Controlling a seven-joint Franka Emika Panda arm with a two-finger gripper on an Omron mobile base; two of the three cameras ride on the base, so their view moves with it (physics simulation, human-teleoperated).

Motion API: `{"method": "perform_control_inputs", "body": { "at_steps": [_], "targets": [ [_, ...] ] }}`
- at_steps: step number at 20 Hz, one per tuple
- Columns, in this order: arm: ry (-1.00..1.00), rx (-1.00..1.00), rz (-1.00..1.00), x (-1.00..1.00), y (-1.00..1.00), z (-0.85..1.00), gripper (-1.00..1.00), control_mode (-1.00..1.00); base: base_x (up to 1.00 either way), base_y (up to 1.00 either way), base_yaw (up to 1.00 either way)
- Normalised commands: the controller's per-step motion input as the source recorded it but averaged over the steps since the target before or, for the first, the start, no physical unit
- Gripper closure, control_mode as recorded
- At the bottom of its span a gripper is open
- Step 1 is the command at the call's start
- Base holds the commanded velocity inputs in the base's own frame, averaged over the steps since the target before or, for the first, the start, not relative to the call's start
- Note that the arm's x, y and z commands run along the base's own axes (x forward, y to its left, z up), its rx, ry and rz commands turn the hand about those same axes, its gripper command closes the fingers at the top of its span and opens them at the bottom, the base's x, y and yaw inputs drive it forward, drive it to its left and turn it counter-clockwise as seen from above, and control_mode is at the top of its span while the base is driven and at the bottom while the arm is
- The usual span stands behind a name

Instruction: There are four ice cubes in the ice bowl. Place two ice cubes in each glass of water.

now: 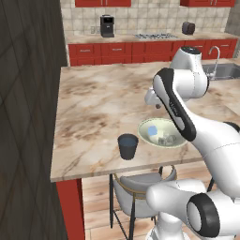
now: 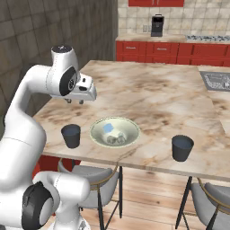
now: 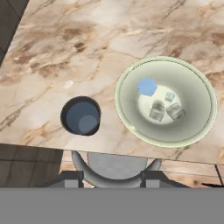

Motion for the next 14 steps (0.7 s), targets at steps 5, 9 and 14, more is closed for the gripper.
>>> {"method": "perform_control_inputs", "body": {
  "at_steps": [5,9,14],
  "targets": [
    [-0.01,0.00,0.01,-0.05,-0.01,-0.01,-1.00,-1.00,0.00,0.00,0.00],
    [-0.03,0.00,0.10,-0.14,-0.17,-0.09,-1.00,-1.00,0.00,0.00,0.00],
    [0.00,0.00,0.08,-0.07,-0.30,-0.09,-1.00,-1.00,0.00,0.00,0.00]
  ]
}}
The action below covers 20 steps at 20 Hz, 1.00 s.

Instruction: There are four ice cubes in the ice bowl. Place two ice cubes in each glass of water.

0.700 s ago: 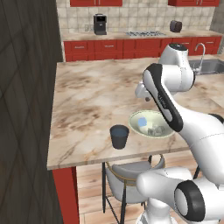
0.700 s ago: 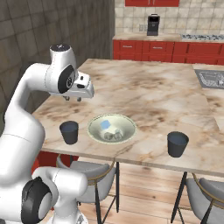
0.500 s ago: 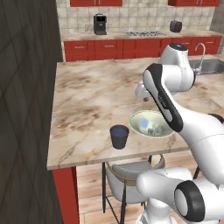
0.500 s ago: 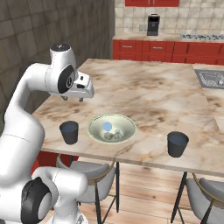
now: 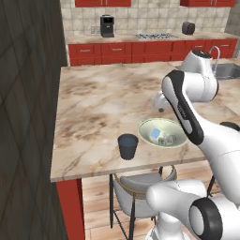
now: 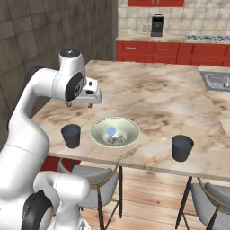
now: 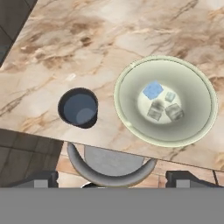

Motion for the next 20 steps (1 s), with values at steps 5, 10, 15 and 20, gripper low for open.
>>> {"method": "perform_control_inputs", "body": {
  "at_steps": [5,10,15,20],
  "targets": [
    [0.01,0.00,0.03,-0.02,-0.16,-0.16,-1.00,-1.00,0.00,0.00,0.00],
    [0.20,0.00,-0.01,0.00,-0.01,-0.35,-1.00,-1.00,0.00,0.00,0.00],
    [0.18,0.03,-0.13,0.00,-0.25,-0.28,-1.00,-1.00,0.00,0.00,0.00],
    [0.11,0.04,-0.25,0.00,-0.33,-0.29,-1.00,-1.00,0.00,0.00,0.00]
  ]
}}
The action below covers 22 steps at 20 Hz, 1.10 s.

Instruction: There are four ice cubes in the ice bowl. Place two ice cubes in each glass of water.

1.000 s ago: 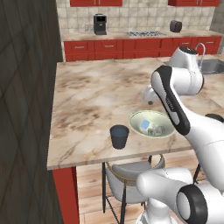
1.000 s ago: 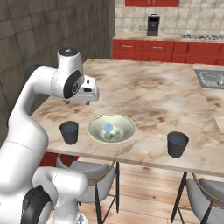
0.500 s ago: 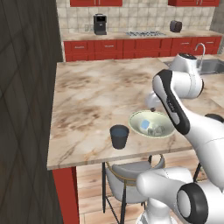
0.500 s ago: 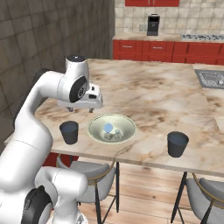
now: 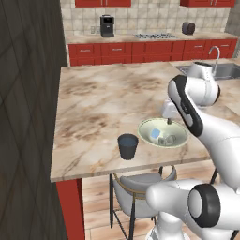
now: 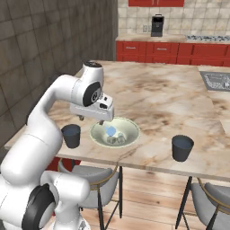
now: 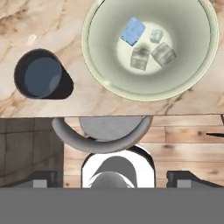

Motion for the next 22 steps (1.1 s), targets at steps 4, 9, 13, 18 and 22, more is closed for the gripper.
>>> {"method": "perform_control_inputs", "body": {
  "at_steps": [4,9,13,18,22],
  "targets": [
    [0.04,0.01,-0.22,0.00,-0.12,-0.41,-1.00,-1.00,0.00,0.00,0.00],
    [-0.01,0.04,-0.04,0.06,0.00,-0.45,-1.00,-1.00,0.00,0.00,0.00],
    [-0.02,0.07,0.00,0.17,0.00,-0.27,-1.00,-1.00,0.00,0.00,0.00],
    [0.00,0.02,0.00,0.24,0.00,-0.13,-1.00,-1.00,0.00,0.00,0.00],
    [0.00,0.03,0.00,0.43,-0.07,-0.16,-1.00,-1.00,0.00,0.00,0.00]
  ]
}}
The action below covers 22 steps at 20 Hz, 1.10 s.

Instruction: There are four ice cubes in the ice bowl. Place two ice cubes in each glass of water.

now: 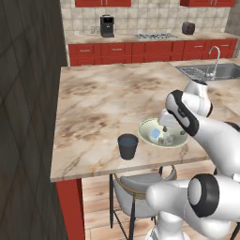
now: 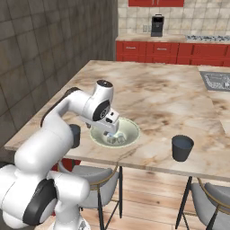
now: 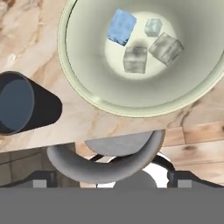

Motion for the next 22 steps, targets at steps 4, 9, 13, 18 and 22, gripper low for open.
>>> {"method": "perform_control_inputs", "body": {
  "at_steps": [4,9,13,18,22],
  "targets": [
    [0.00,0.01,0.00,0.32,-0.03,-0.26,-1.00,-1.00,0.00,0.00,0.00],
    [0.00,0.01,0.00,0.31,0.00,-0.29,-1.00,-1.00,0.00,0.00,0.00],
    [0.00,0.02,0.00,0.32,-0.02,-0.28,-1.00,-1.00,0.00,0.00,0.00],
    [0.00,0.03,0.00,0.33,-0.04,-0.23,-1.00,-1.00,0.00,0.00,0.00],
    [0.00,0.03,0.00,0.30,-0.02,-0.24,-1.00,-1.00,0.00,0.00,0.00]
  ]
}}
